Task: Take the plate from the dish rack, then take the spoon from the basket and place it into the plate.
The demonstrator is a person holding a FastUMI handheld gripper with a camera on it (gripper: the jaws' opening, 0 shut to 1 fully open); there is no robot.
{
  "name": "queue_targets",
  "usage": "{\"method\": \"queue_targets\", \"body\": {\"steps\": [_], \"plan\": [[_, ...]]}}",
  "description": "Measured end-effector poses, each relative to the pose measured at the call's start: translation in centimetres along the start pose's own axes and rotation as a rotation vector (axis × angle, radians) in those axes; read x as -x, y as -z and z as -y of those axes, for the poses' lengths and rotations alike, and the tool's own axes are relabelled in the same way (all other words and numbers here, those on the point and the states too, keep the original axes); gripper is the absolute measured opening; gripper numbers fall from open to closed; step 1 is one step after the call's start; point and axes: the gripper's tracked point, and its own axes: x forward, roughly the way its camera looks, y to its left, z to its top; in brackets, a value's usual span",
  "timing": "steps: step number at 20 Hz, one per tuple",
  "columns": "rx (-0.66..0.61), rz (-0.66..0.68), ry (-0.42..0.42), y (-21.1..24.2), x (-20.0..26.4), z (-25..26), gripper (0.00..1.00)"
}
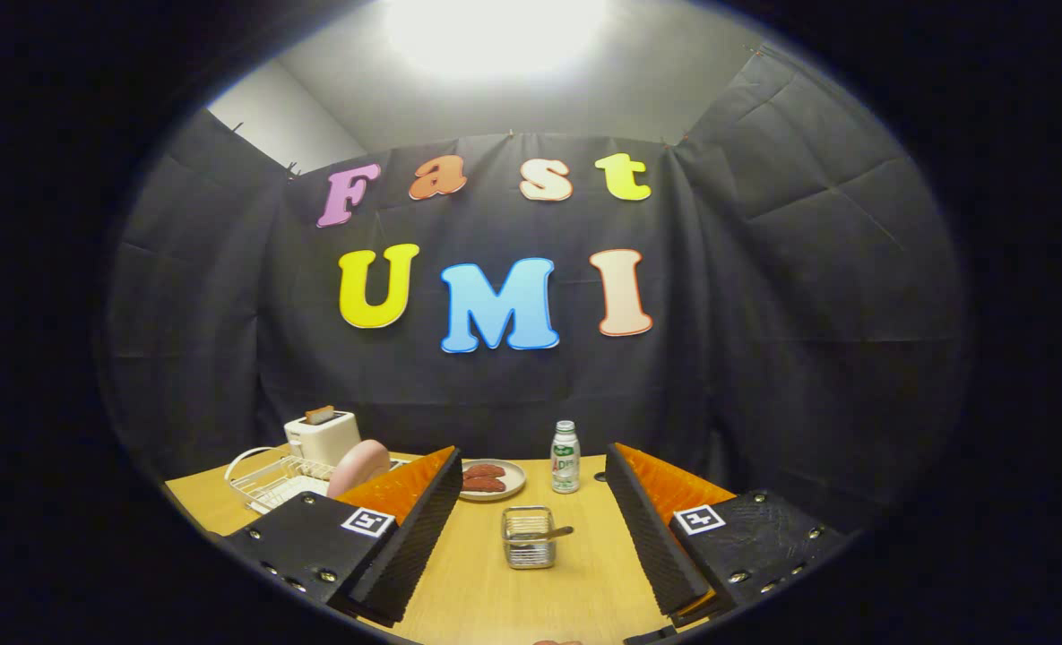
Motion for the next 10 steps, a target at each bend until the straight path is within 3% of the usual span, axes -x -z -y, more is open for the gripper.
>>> {"method": "queue_targets", "body": {"steps": [5, 10], "plan": [[-0.008, -0.100, -0.181, 0.8, -4.5, -8.5, 0.98], [-0.052, -0.246, -0.267, 3.6, -10.3, -15.5, 0.98]]}}
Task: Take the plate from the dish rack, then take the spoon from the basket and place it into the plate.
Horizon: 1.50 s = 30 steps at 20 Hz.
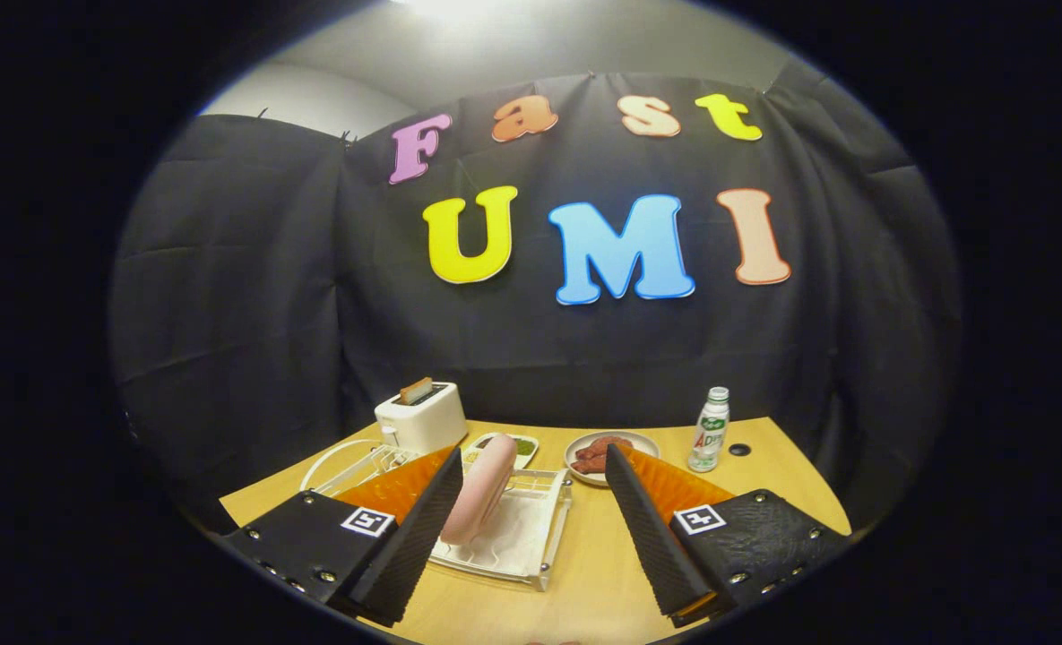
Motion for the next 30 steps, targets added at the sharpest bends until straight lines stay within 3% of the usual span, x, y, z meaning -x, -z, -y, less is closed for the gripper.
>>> {"method": "queue_targets", "body": {"steps": [7, 14, 16, 18, 20, 26, 30], "plan": [[-0.090, -0.302, -0.017, 6.1, -10.6, -2.1, 0.98], [-0.123, -0.554, 0.006, 11.2, -15.1, -1.8, 0.99], [-0.105, -0.597, 0.019, 12.1, -15.8, -2.1, 0.88], [-0.102, -0.626, 0.035, 12.9, -16.4, -2.4, 0.87], [-0.105, -0.661, 0.039, 13.4, -16.6, -3.0, 0.53], [-0.016, -0.726, 0.209, 12.3, -16.6, -1.3, 0.36], [0.150, -0.678, 0.238, 9.7, -17.4, -1.0, 0.29]]}}
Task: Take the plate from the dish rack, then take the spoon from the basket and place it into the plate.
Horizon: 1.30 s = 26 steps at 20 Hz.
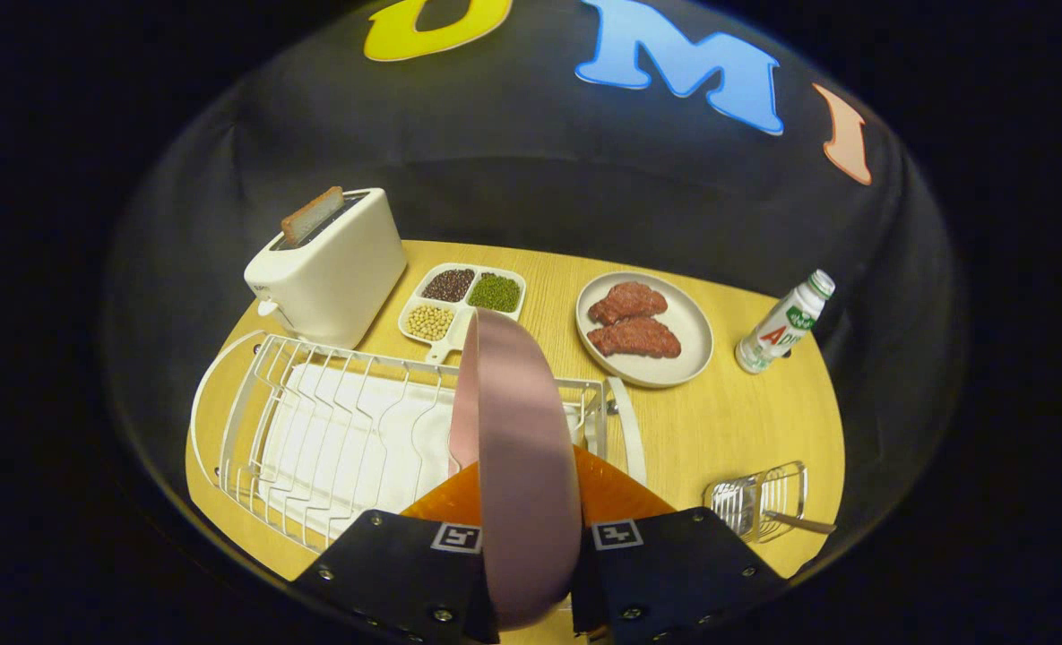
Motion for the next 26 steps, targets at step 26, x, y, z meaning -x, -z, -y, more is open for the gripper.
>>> {"method": "queue_targets", "body": {"steps": [26], "plan": [[-0.499, -0.053, -0.536, 12.7, 13.5, 3.1, 0.29]]}}
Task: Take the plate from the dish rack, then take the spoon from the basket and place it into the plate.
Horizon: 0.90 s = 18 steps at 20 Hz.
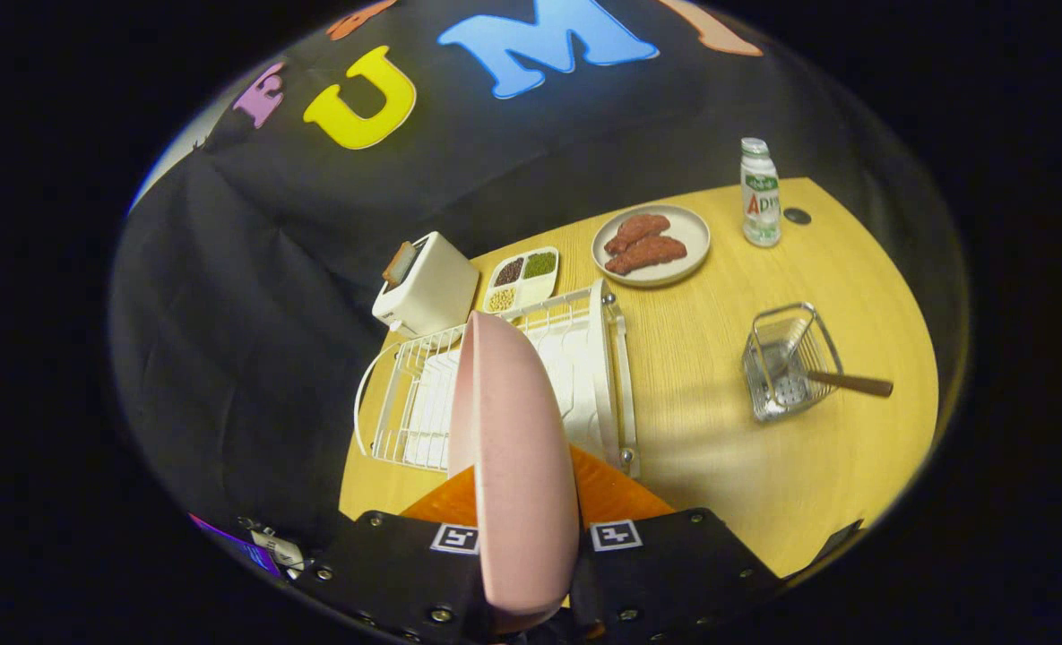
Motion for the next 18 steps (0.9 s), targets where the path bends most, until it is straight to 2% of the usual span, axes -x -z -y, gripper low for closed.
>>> {"method": "queue_targets", "body": {"steps": [4, 8, 15, 18], "plan": [[-0.127, -0.081, -0.095, 6.9, 0.1, 2.7, 0.29], [-0.175, -0.136, -0.090, 12.2, 0.1, 6.1, 0.29], [-0.271, -0.197, -0.153, 16.6, -2.7, 7.1, 0.29], [-0.285, -0.195, -0.148, 17.9, -3.8, 8.0, 0.29]]}}
